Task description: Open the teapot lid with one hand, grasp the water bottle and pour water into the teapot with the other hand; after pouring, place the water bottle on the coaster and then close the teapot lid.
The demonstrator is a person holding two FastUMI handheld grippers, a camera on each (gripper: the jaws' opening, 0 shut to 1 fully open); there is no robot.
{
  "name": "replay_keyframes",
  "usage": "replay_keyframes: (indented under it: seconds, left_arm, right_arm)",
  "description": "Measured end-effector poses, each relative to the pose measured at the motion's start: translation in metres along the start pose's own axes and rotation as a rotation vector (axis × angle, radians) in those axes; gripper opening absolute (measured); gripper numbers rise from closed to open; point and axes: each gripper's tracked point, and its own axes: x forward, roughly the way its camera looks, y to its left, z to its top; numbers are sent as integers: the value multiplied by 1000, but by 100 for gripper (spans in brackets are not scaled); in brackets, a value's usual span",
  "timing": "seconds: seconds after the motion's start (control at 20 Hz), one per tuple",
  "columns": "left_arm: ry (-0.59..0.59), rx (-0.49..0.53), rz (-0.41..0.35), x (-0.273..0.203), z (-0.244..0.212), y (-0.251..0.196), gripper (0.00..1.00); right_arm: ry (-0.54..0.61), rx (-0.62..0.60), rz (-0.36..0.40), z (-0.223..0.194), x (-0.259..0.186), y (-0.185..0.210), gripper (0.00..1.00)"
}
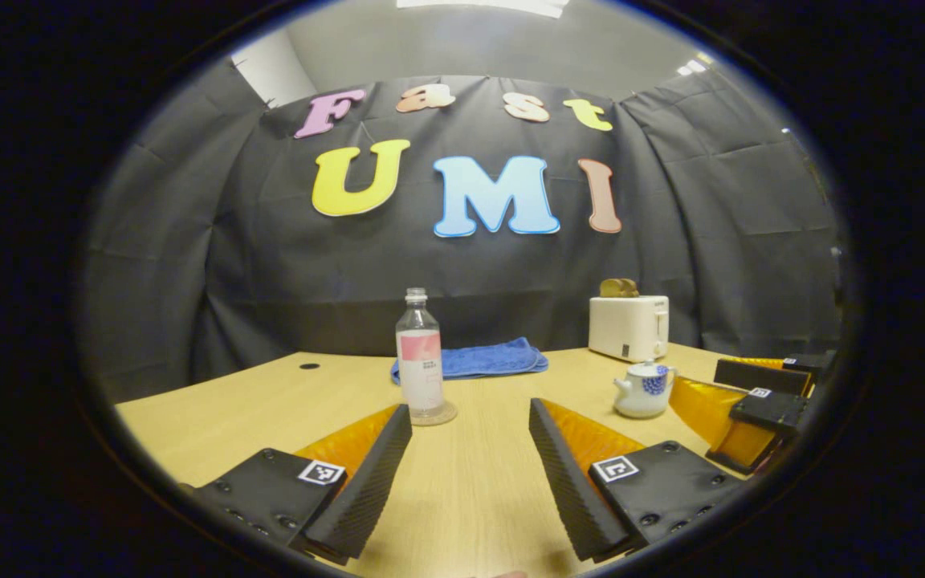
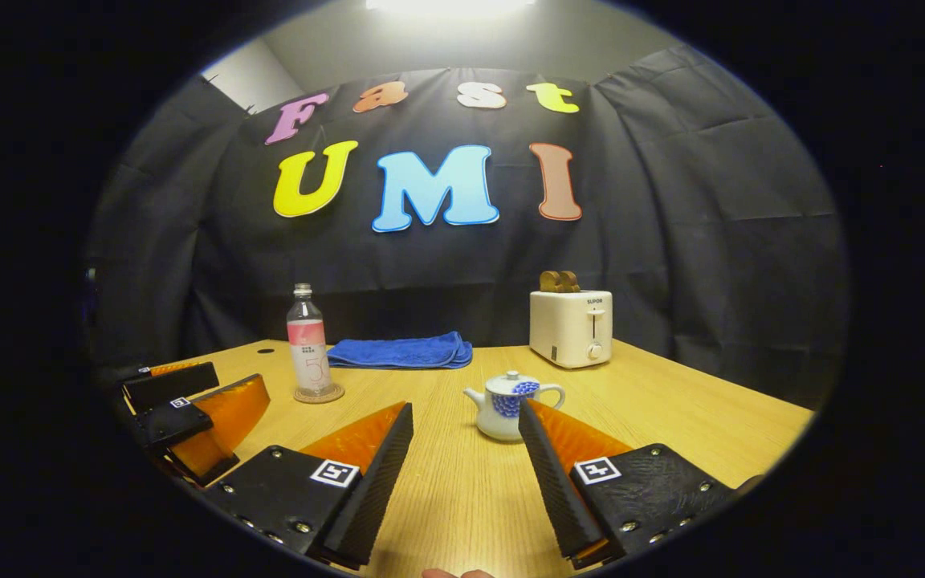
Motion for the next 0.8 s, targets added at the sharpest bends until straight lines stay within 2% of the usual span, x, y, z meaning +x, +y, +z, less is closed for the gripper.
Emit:
replay_keyframes:
  seconds: [0.1,0.2,0.3,0.8]
  left_arm:
    - [-3,0,-23,-2,1,-15,100]
    - [0,6,-5,-3,3,-13,100]
    - [-2,-2,-1,-6,0,-11,100]
    - [2,0,-1,-3,-2,-13,100]
  right_arm:
    - [0,-7,4,0,-1,8,83]
    - [1,-2,-16,0,-4,7,83]
    - [1,-1,-29,0,-2,4,88]
    - [1,1,-10,0,-2,7,88]
